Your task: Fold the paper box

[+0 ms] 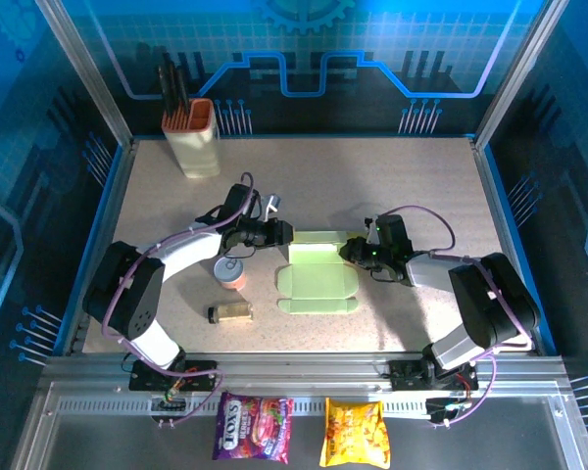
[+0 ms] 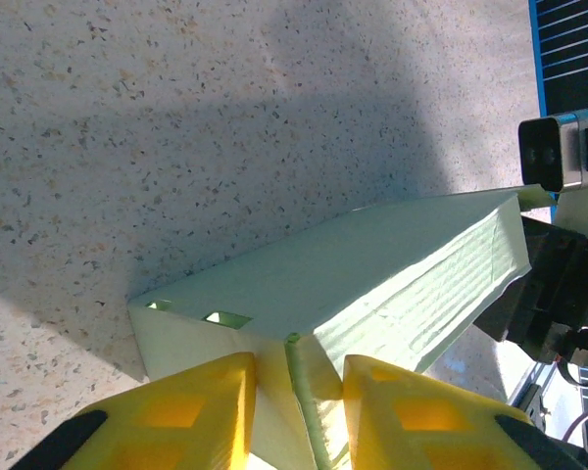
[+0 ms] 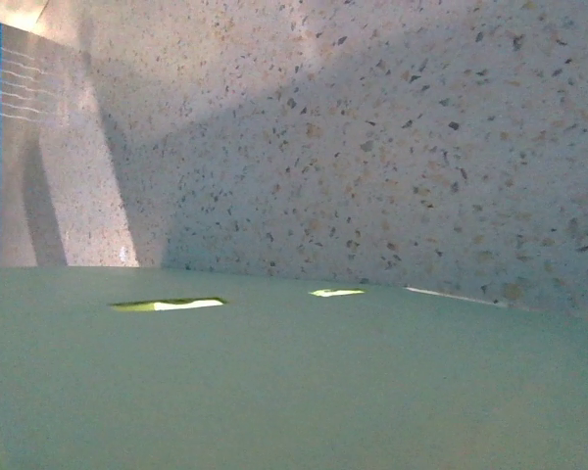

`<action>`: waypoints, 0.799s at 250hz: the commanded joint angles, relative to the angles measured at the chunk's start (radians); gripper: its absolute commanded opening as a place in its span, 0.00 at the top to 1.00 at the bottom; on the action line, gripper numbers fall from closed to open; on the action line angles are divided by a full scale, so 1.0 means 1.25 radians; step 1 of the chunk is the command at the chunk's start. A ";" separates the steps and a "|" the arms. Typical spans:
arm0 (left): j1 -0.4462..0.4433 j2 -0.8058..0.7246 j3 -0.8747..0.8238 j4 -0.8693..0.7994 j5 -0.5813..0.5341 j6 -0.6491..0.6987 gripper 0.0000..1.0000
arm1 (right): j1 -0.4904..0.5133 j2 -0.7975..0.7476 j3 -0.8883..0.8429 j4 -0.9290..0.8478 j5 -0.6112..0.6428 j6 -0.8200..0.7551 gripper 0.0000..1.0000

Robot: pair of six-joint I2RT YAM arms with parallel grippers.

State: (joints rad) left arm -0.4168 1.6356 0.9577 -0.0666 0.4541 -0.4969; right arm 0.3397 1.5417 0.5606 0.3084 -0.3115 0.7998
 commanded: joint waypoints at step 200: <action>-0.019 0.021 0.011 -0.047 0.001 0.005 0.68 | 0.022 0.073 -0.002 0.020 -0.022 0.020 0.73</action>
State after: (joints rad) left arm -0.4229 1.6409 0.9627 -0.0780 0.4538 -0.4965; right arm 0.3462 1.6489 0.5694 0.4641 -0.3450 0.8421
